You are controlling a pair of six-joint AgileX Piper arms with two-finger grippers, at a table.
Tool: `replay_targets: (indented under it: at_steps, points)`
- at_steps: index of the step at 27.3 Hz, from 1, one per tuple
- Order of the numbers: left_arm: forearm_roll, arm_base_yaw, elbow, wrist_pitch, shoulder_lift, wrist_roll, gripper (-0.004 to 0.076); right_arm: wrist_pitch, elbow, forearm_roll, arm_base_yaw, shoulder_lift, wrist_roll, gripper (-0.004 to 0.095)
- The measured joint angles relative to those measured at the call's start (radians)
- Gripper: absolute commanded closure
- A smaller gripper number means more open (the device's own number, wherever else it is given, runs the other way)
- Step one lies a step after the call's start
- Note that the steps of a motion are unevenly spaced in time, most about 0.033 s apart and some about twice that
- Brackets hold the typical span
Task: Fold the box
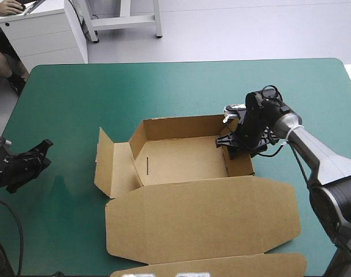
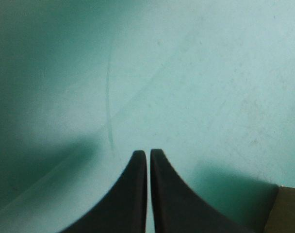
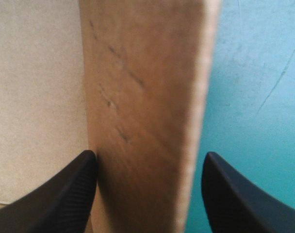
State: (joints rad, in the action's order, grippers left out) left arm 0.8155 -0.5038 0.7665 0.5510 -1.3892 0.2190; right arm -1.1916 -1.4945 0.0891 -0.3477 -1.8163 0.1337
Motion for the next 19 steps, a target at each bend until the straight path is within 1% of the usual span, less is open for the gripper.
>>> replay_targets:
  at_steps: [2,4,10,13,19]
  points:
    - [0.000,0.000,0.000,0.002,0.000,0.000,0.0718,-0.009,0.000,0.000,0.000,0.000,-0.001,0.0925]
    - [0.000,0.000,0.000,0.002,0.000,0.000,0.0718,-0.017,0.000,-0.001,0.000,0.000,-0.017,0.0908]
    - [0.000,0.000,0.000,0.014,0.000,0.004,0.0718,-0.015,0.000,-0.009,0.000,0.011,-0.048,0.0909]
    - [0.000,0.000,0.000,0.013,0.000,0.036,0.0718,0.006,-0.003,-0.023,0.000,0.072,-0.065,0.0909]
    - [0.000,0.000,0.000,0.016,0.000,0.077,0.0718,0.002,-0.085,-0.034,0.000,0.239,-0.092,0.0909]
